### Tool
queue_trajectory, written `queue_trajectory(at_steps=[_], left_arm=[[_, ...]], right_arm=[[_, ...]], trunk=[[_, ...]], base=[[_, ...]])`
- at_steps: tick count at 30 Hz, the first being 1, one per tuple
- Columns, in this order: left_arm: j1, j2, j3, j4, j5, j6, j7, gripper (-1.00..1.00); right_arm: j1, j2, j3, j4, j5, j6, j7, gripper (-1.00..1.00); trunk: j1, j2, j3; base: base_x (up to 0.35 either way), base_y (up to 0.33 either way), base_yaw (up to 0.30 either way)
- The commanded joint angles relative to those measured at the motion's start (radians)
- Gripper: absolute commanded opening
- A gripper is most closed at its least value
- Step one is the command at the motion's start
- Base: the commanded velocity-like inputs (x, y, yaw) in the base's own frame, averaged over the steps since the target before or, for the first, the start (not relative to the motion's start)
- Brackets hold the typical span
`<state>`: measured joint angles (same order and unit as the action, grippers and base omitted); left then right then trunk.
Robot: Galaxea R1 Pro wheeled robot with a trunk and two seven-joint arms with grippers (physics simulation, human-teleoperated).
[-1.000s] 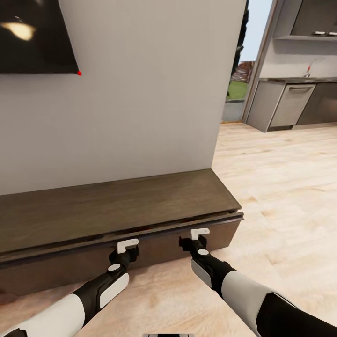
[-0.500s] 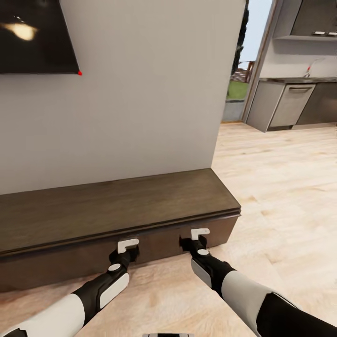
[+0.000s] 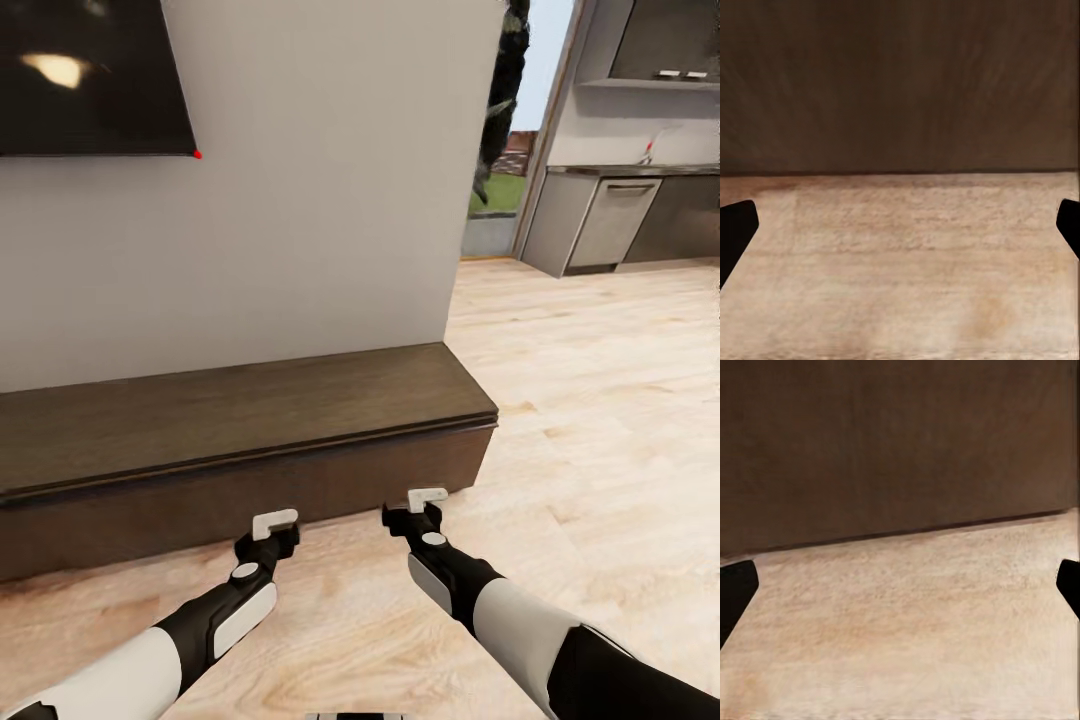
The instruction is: Place each of the two pumpkins and all three candles from the living room inside a cabinet in the living room (use any cabinet), then make sure every cabinet is closed, and position the cauldron so it is next to a table in the living room.
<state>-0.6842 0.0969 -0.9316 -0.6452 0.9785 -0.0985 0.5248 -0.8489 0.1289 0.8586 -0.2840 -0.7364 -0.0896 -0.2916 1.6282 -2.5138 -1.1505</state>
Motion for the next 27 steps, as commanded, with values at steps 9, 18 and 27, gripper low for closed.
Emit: queue_trajectory(at_steps=[9,18,27], left_arm=[[-0.002,0.003,-0.001,-0.012,0.016,0.070,0.006,1.00],[-0.002,0.047,0.098,-0.241,0.025,0.484,0.010,1.00],[-0.001,0.128,0.219,-0.376,0.109,0.645,0.013,1.00]], right_arm=[[-0.001,-0.002,0.008,-0.001,-0.012,0.005,-0.004,1.00],[-0.001,-0.003,0.004,-0.006,-0.020,0.039,-0.001,1.00],[-0.001,-0.004,0.000,-0.018,-0.022,0.118,-0.001,1.00]], trunk=[[-0.001,0.000,-0.001],[-0.001,0.000,-0.001],[-0.004,0.001,0.026]], base=[[-0.159,0.000,0.000],[-0.008,0.000,0.000],[0.000,0.000,0.000]])
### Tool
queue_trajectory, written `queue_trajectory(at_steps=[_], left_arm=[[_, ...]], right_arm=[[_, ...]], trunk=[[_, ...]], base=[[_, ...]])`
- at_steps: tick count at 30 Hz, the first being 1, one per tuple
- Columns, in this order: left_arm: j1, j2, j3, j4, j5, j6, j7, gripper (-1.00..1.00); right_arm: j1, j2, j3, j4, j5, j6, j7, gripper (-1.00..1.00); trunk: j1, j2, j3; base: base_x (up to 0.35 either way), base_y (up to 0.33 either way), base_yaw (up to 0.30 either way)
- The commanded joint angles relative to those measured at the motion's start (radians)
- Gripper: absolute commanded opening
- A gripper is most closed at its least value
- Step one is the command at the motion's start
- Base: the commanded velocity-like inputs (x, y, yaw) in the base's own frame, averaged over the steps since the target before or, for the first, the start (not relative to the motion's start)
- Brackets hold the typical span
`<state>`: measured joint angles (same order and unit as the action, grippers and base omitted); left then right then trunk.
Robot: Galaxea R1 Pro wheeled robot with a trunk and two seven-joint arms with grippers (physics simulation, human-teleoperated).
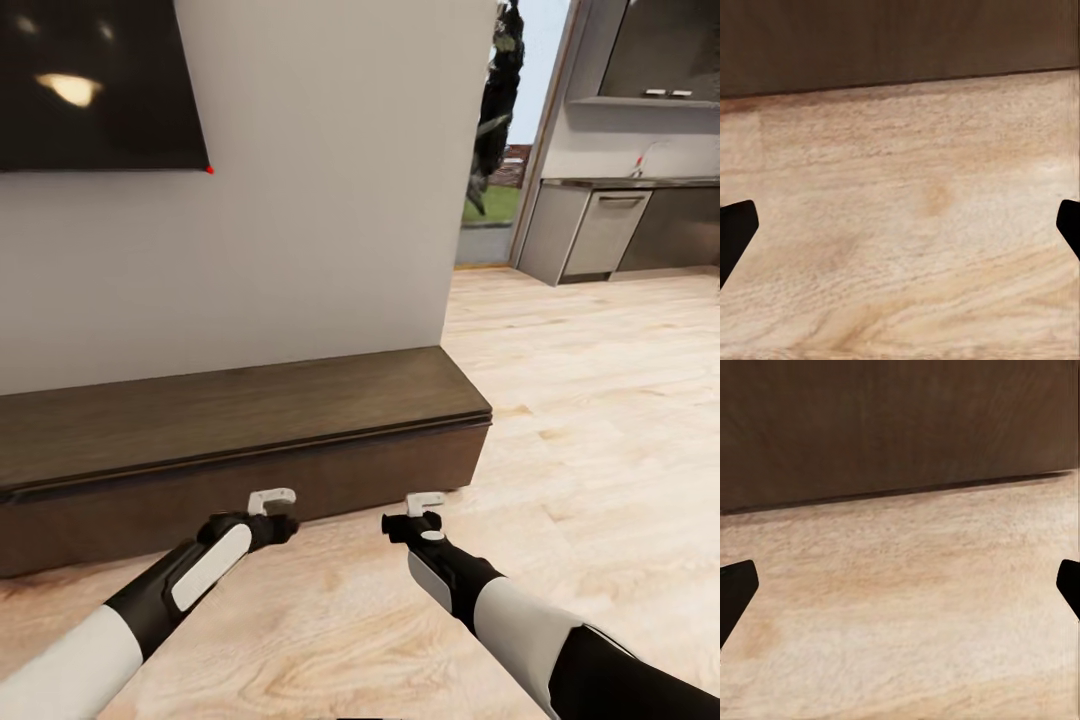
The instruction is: Place each of the two pumpkins and all three candles from the living room inside a cabinet in the living room (use any cabinet), then make sure every cabinet is closed, and position the cauldron so it is next to a table in the living room.
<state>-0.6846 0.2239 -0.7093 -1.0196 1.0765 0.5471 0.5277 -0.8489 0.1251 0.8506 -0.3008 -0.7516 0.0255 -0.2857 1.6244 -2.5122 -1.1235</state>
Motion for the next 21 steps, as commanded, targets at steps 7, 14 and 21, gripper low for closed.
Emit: queue_trajectory(at_steps=[7,14,21], left_arm=[[-0.001,0.004,0.117,-0.004,0.059,0.120,0.021,1.00],[-0.001,0.001,0.141,0.007,0.063,0.129,0.037,1.00],[-0.001,0.003,0.143,0.007,0.065,0.129,0.037,1.00]], right_arm=[[-0.001,-0.002,0.008,-0.022,-0.006,0.019,-0.006,1.00],[-0.001,-0.004,0.008,-0.033,-0.006,0.034,-0.005,1.00],[-0.002,0.000,0.007,-0.052,-0.010,0.042,-0.005,1.00]], trunk=[[-0.003,0.001,0.026],[-0.006,0.003,0.053],[-0.010,0.005,0.080]], base=[[0.000,0.000,0.000],[0.000,0.000,0.000],[-0.094,0.000,0.000]])
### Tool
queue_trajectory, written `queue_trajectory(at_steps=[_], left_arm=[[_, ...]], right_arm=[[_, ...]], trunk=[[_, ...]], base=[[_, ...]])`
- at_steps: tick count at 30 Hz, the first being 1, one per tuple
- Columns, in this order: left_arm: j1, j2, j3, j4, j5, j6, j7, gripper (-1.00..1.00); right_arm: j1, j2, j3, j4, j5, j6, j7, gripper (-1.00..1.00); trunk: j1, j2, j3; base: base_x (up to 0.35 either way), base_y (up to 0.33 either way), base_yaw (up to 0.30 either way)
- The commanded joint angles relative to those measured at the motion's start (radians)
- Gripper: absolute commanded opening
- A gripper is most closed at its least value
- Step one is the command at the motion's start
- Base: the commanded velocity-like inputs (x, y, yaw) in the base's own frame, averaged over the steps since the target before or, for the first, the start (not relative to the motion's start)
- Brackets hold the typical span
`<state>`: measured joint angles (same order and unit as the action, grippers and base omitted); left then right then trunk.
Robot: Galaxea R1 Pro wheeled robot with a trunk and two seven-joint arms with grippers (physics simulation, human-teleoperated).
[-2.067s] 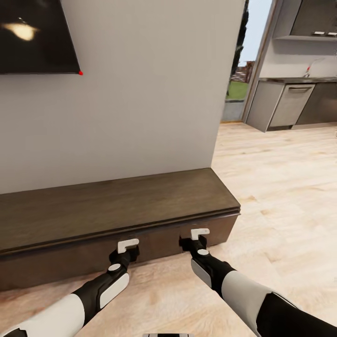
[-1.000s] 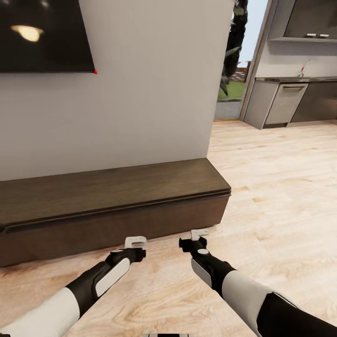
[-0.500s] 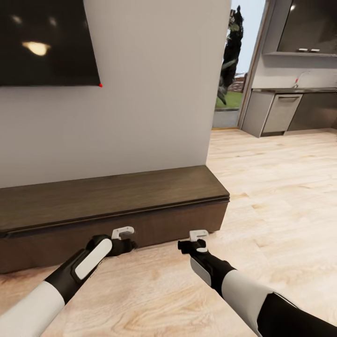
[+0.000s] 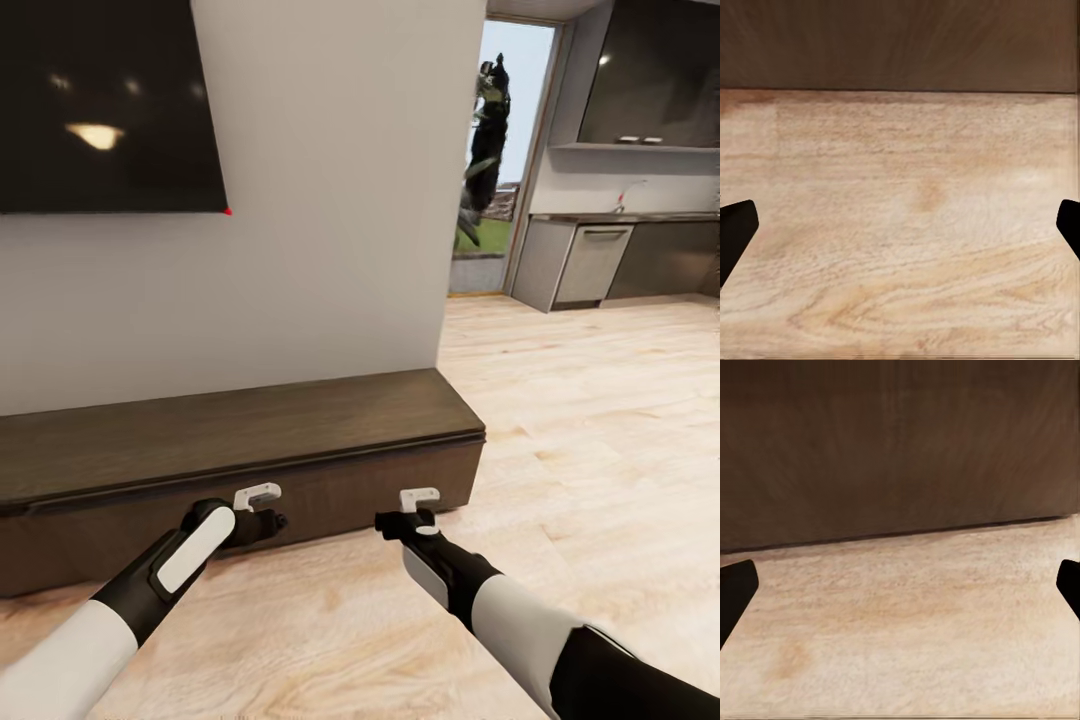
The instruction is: Place each of the two pumpkins and all three candles from the living room inside a cabinet in the living room (use any cabinet), then make sure every cabinet is closed, and position the cauldron so it is next to a table in the living room.
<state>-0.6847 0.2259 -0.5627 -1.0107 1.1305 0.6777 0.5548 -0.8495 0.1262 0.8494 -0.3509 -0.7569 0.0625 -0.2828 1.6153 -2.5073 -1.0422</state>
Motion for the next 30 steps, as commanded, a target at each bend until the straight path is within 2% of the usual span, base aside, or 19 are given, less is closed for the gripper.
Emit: queue_trajectory(at_steps=[1,4,11,17,30], left_arm=[[-0.001,0.001,-0.003,-0.002,0.011,-0.001,0.011,1.00],[-0.001,0.002,-0.003,-0.002,0.011,-0.001,0.010,1.00],[-0.001,0.003,-0.004,-0.002,0.011,-0.001,0.010,1.00],[-0.001,0.004,-0.004,-0.001,0.011,-0.001,0.010,1.00],[-0.001,0.002,-0.006,-0.006,0.011,-0.001,0.010,1.00]], right_arm=[[-0.001,-0.001,0.007,-0.009,-0.006,0.027,-0.008,1.00],[-0.001,-0.001,0.007,-0.013,-0.007,0.061,-0.009,1.00],[-0.001,-0.007,0.007,-0.034,-0.007,0.071,-0.009,1.00],[-0.001,-0.009,0.007,-0.048,-0.007,0.072,-0.009,1.00],[-0.001,-0.001,0.008,-0.048,-0.005,0.078,-0.009,1.00]], trunk=[[-0.001,0.000,0.003],[-0.002,0.001,0.015],[-0.005,0.002,0.042],[-0.008,0.004,0.065],[-0.014,0.007,0.115]], base=[[-0.204,0.000,0.000],[-0.101,0.000,0.000],[-0.037,0.000,0.000],[-0.258,0.000,0.009],[-0.325,0.000,0.237]])
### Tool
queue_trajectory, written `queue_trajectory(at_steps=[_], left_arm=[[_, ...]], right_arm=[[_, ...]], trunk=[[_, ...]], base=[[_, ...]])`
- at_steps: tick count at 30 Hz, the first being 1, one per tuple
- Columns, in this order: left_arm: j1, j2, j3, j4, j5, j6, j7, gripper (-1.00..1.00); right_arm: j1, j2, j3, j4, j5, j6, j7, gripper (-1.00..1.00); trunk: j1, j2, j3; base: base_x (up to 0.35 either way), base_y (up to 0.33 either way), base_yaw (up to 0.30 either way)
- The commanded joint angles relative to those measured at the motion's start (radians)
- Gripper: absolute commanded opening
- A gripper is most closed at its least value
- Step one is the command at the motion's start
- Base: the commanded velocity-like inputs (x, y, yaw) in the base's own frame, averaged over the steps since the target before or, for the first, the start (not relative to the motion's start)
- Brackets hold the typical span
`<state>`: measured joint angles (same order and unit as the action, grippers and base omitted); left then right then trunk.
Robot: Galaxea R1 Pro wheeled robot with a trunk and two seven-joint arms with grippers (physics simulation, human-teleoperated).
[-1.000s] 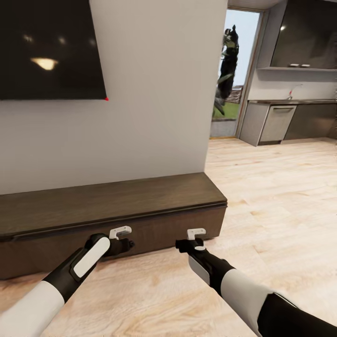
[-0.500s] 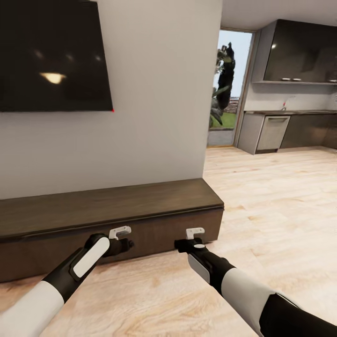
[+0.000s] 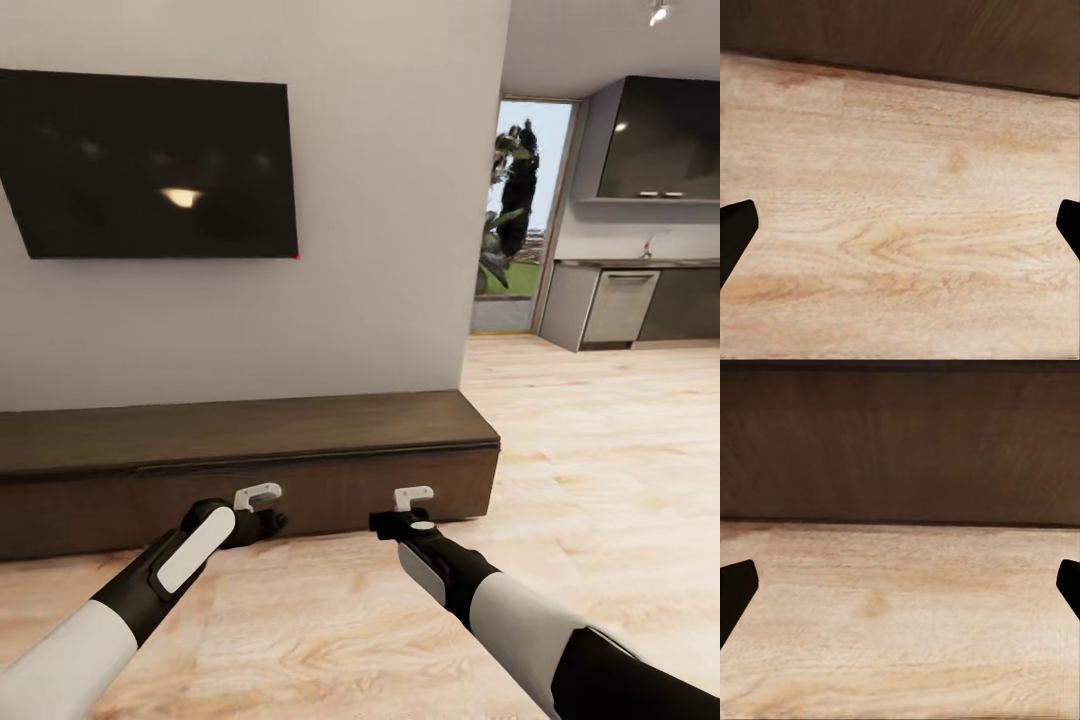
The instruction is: Place each of the two pumpkins and all three candles from the living room inside a cabinet in the living room (use any cabinet), then make sure every cabinet is closed, and position the cauldron so it is next to a table in the living room.
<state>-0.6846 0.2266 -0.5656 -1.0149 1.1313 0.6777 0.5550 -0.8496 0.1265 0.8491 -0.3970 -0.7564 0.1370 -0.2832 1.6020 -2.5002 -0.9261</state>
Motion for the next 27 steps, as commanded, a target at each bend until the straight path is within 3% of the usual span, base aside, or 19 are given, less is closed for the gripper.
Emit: queue_trajectory(at_steps=[1,18,27], left_arm=[[-0.001,0.001,-0.003,-0.002,0.011,-0.001,0.010,1.00],[-0.001,0.007,0.003,0.002,0.010,-0.001,0.011,1.00],[-0.001,0.025,0.049,0.040,0.008,-0.001,0.011,1.00]], right_arm=[[-0.001,-0.001,0.008,-0.002,-0.006,0.005,-0.008,1.00],[0.000,0.001,0.010,-0.002,-0.005,0.007,-0.008,1.00],[0.000,0.001,0.010,-0.002,-0.002,0.009,-0.008,1.00]], trunk=[[-0.001,0.000,0.003],[-0.060,0.106,0.055],[-0.095,0.169,0.079]], base=[[-0.328,0.000,0.272],[-0.329,0.000,0.272],[-0.199,0.000,0.272]])
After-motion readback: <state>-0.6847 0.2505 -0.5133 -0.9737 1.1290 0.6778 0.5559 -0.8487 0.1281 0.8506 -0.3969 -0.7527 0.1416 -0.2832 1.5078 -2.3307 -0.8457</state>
